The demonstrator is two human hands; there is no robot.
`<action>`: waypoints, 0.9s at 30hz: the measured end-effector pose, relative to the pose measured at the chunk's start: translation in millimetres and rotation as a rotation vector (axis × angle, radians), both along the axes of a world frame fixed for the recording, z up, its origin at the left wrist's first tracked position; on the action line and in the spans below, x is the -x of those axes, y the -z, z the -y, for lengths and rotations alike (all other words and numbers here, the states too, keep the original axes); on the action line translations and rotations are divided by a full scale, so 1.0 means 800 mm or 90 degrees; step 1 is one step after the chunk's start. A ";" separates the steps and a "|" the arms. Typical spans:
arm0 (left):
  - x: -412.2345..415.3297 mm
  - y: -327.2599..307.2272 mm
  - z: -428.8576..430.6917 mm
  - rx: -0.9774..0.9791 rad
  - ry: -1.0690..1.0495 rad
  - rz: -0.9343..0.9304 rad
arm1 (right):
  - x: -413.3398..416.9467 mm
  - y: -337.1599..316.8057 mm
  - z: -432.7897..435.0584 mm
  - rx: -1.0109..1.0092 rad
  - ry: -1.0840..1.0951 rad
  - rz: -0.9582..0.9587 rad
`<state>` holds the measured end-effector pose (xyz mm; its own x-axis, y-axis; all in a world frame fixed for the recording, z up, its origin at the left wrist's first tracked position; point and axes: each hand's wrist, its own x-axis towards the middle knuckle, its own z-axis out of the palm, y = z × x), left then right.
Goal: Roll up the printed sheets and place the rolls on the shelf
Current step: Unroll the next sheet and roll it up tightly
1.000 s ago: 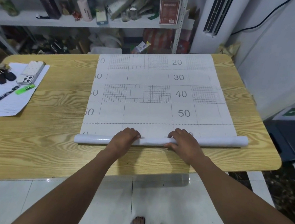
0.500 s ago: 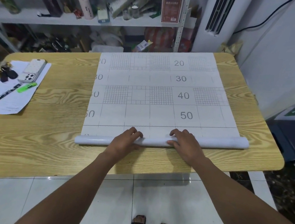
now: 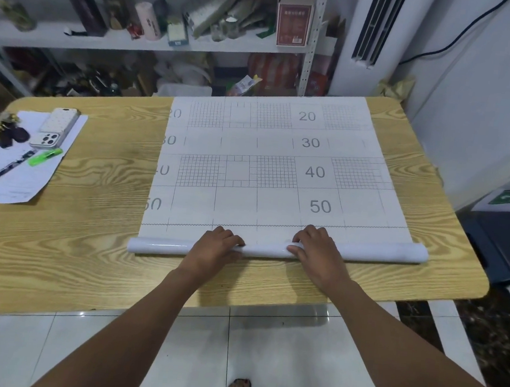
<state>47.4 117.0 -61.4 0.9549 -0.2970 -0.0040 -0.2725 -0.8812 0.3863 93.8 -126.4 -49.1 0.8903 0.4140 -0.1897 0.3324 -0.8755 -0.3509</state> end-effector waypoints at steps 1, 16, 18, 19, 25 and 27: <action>0.000 -0.001 0.000 0.001 0.002 0.002 | 0.000 0.001 0.000 0.012 -0.001 0.005; -0.001 0.007 0.003 0.044 -0.077 -0.041 | 0.001 0.005 0.013 0.010 -0.045 0.035; -0.003 0.006 0.004 0.035 -0.075 -0.057 | -0.002 0.005 0.015 0.007 -0.048 0.026; -0.004 0.004 0.004 0.028 -0.078 -0.071 | -0.003 0.005 0.015 0.004 -0.047 0.021; -0.007 0.000 0.006 -0.008 -0.101 -0.096 | -0.009 0.001 0.014 -0.025 -0.049 -0.008; -0.008 0.000 0.006 -0.014 -0.118 -0.094 | -0.010 0.000 0.014 -0.044 -0.042 -0.014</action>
<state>53.6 111.9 -61.1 0.9816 -0.1143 -0.1529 -0.0464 -0.9197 0.3899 101.7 -137.3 -48.7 0.8565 0.4845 -0.1779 0.3803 -0.8254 -0.4172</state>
